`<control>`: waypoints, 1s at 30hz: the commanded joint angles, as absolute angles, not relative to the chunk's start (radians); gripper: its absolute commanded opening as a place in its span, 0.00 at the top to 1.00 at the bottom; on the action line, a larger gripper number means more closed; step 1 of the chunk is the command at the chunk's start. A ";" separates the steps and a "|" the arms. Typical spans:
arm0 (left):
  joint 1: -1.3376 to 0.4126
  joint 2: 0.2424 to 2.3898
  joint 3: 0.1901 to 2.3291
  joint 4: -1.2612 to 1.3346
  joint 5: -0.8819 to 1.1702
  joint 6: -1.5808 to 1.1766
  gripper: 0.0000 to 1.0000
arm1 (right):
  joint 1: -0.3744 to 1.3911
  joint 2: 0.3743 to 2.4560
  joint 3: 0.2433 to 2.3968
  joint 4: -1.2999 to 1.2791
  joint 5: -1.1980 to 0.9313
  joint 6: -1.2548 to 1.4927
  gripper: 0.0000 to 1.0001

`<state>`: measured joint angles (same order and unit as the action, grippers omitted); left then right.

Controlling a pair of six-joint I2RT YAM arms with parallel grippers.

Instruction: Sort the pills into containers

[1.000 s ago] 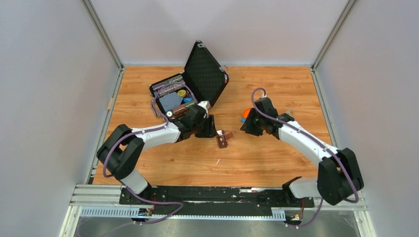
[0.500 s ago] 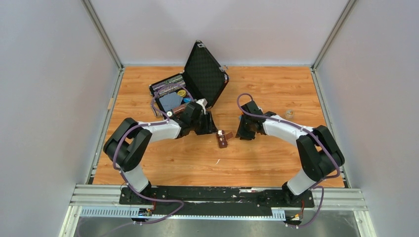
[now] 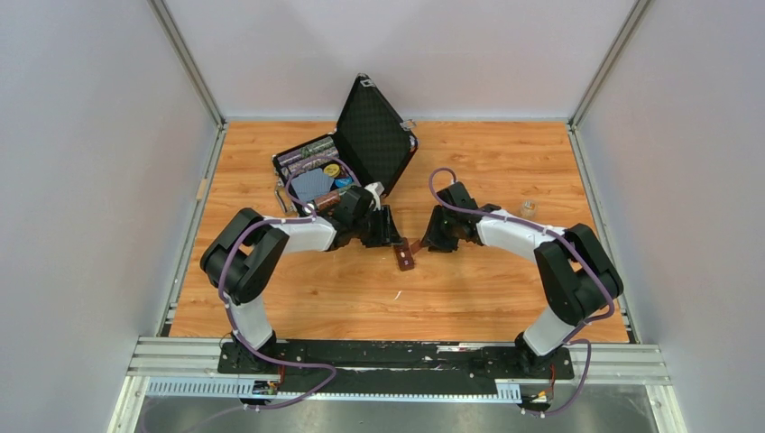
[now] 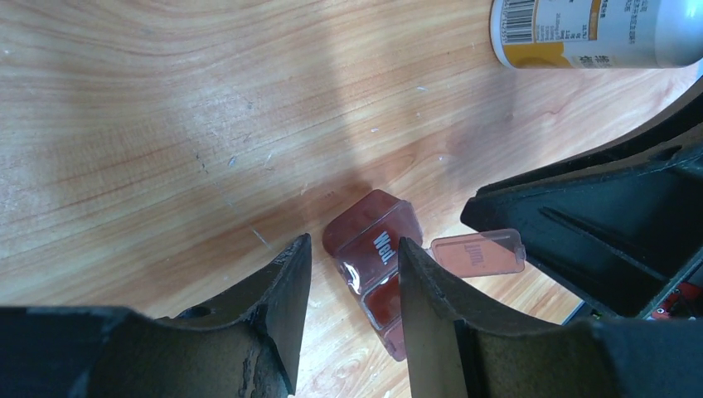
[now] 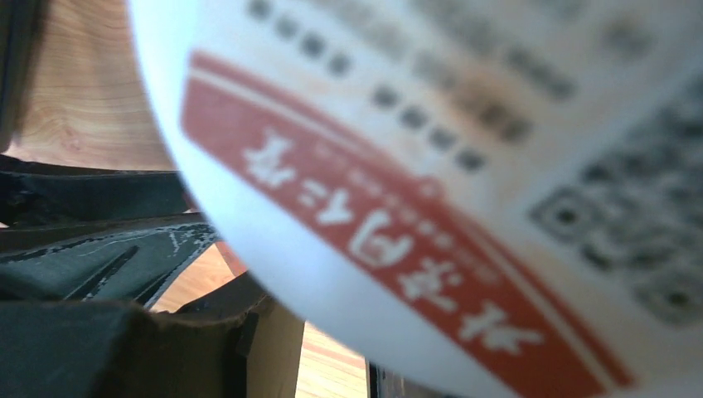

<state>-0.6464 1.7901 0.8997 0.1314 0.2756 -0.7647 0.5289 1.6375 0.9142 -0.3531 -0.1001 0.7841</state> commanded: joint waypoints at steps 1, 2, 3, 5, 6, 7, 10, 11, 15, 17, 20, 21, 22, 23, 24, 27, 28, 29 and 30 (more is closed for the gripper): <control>-0.645 1.802 0.926 0.122 0.281 -0.752 0.50 | 0.528 1.624 0.899 -0.248 -0.164 0.792 0.70; -0.645 1.800 0.925 0.119 0.278 -0.749 0.50 | 0.529 1.618 0.893 -0.236 -0.175 0.791 0.69; -0.645 1.800 0.923 0.114 0.277 -0.749 0.51 | 0.528 1.612 0.888 -0.226 -0.186 0.789 0.69; -0.645 1.803 0.923 0.106 0.273 -0.751 0.51 | 0.529 1.603 0.880 -0.209 -0.207 0.781 0.67; -0.644 1.802 0.923 0.104 0.273 -0.753 0.52 | 0.529 1.600 0.875 -0.199 -0.219 0.778 0.67; -0.644 1.804 0.922 0.104 0.272 -0.756 0.53 | 0.529 1.600 0.871 -0.195 -0.227 0.776 0.66; -0.644 1.808 0.923 0.105 0.273 -0.767 0.55 | 0.529 1.598 0.860 -0.173 -0.265 0.767 0.65; -0.645 1.809 0.923 0.104 0.271 -0.769 0.56 | 0.529 1.594 0.852 -0.164 -0.275 0.766 0.65; -0.644 1.811 0.924 0.103 0.270 -0.778 0.57 | 0.529 1.586 0.832 -0.131 -0.324 0.753 0.63; -0.642 1.813 0.922 0.105 0.273 -0.784 0.58 | 0.529 1.588 0.825 -0.118 -0.343 0.748 0.62; -0.640 1.811 0.918 0.113 0.276 -0.793 0.58 | 0.531 1.584 0.814 -0.099 -0.358 0.738 0.59; -0.639 1.810 0.918 0.115 0.278 -0.795 0.58 | 0.532 1.583 0.812 -0.100 -0.353 0.737 0.57; -0.637 1.807 0.916 0.122 0.280 -0.800 0.59 | 0.531 1.583 0.812 -0.103 -0.347 0.738 0.55; -0.637 1.807 0.914 0.126 0.284 -0.805 0.58 | 0.532 1.586 0.810 -0.105 -0.345 0.736 0.55; -0.636 1.806 0.913 0.132 0.286 -0.808 0.58 | 0.532 1.589 0.811 -0.107 -0.345 0.735 0.55; -0.633 1.806 0.915 0.137 0.294 -0.820 0.58 | 0.532 1.608 0.817 -0.112 -0.350 0.731 0.55; -0.632 1.805 0.916 0.139 0.296 -0.822 0.57 | 0.532 1.613 0.818 -0.112 -0.351 0.730 0.55; -0.631 1.804 0.916 0.143 0.299 -0.826 0.57 | 0.532 1.620 0.819 -0.112 -0.353 0.729 0.55; -0.631 1.802 0.917 0.145 0.301 -0.829 0.56 | 0.532 1.625 0.820 -0.113 -0.352 0.729 0.55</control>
<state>-0.6384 1.7947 0.9024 0.1234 0.2878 -0.8066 0.5282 1.6192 0.8154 -0.1509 -0.3321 0.7506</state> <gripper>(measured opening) 0.432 0.451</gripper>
